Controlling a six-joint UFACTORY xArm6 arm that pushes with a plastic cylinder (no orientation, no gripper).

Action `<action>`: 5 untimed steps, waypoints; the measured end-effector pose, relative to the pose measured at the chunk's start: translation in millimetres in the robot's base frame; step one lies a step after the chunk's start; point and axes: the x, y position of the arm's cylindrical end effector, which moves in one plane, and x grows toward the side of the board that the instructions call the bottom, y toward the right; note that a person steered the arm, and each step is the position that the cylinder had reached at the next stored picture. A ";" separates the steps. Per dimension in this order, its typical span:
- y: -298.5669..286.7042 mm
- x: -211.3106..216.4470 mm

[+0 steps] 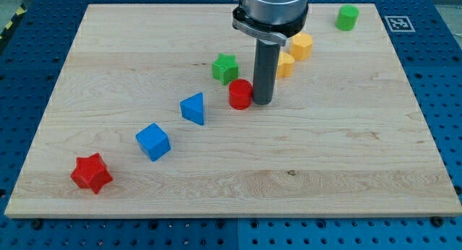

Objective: Separate the yellow hexagon and yellow heart from each other

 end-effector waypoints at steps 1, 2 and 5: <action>-15.2 0.0; -34.1 -1.7; 16.1 -17.3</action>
